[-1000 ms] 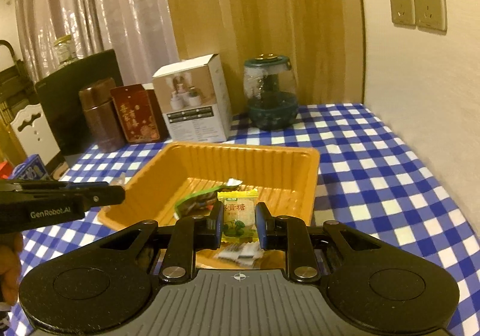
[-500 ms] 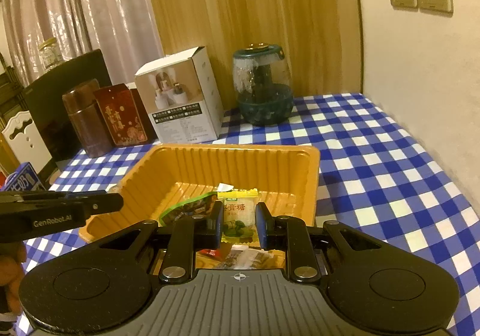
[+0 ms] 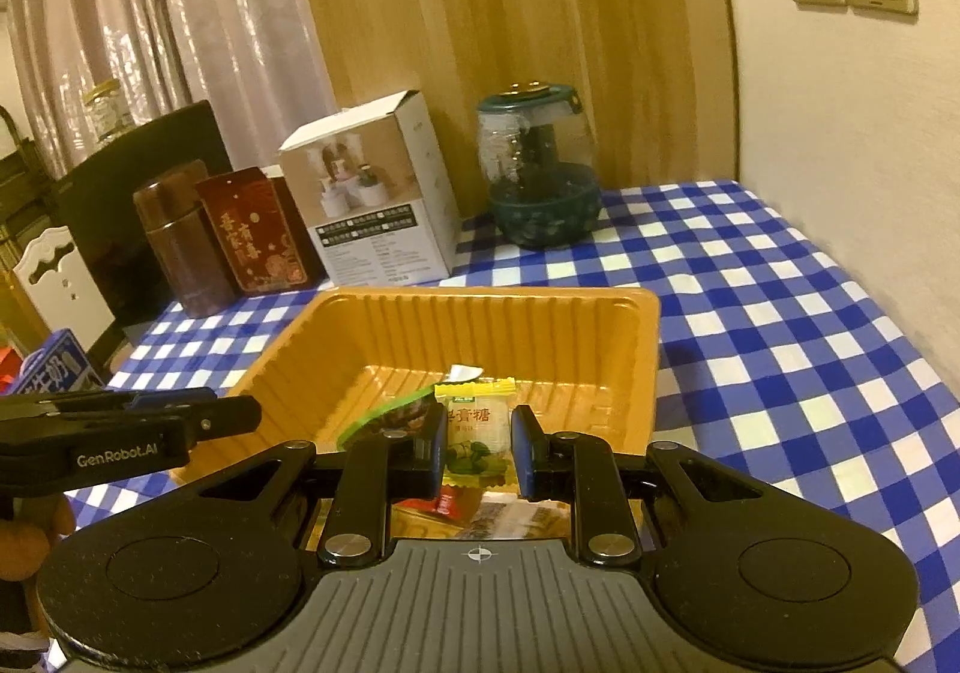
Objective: Organize snacks
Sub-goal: 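Open the left tool to drop the biscuit packet while the right tool releases the yellow candy, then move both tools back toward the red packets on the cloth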
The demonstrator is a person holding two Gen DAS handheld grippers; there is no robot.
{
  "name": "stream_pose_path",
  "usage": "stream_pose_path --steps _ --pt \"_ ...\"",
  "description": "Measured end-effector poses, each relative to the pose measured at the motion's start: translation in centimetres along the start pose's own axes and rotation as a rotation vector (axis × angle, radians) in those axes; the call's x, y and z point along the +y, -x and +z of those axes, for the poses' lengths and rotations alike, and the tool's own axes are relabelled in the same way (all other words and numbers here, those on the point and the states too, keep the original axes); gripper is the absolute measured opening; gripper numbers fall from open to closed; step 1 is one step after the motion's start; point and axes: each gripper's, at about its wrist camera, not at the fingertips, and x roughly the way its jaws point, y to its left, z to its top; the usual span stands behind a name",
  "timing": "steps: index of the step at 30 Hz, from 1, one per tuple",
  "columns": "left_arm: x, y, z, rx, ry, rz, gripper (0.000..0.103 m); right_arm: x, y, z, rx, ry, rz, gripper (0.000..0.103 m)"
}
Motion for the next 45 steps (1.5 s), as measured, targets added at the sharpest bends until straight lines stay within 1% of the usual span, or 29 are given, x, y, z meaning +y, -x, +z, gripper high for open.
stream_pose_path --steps 3,12,14,15,16,19,33,45 --pt "-0.1 0.0 -0.2 0.004 -0.012 0.004 0.036 0.1 -0.2 0.0 0.003 -0.005 0.006 0.023" --pt "0.0 0.1 -0.1 -0.002 -0.001 0.005 0.036 0.2 -0.5 0.1 -0.006 -0.026 0.049 0.024" --pt "0.0 0.2 -0.1 -0.003 -0.002 0.005 0.036 -0.2 -0.5 0.2 -0.014 -0.053 0.052 0.037" --pt "0.0 0.2 -0.1 -0.003 -0.001 0.005 0.036 -0.4 -0.4 0.2 -0.023 -0.071 0.049 0.057" --pt "0.0 0.2 -0.1 -0.003 -0.001 0.006 0.036 -0.8 -0.2 0.3 -0.034 -0.088 0.046 0.067" --pt "0.0 0.3 0.0 -0.005 -0.002 0.005 0.036 -1.3 0.1 0.5 -0.044 -0.11 0.037 0.067" --pt "-0.3 0.7 0.0 -0.011 -0.014 0.003 0.036 -1.4 0.7 0.7 -0.06 -0.105 0.017 0.067" --pt "-0.9 2.6 -0.5 -0.038 -0.024 -0.003 0.036 -1.0 2.1 0.2 -0.085 -0.087 0.011 0.067"
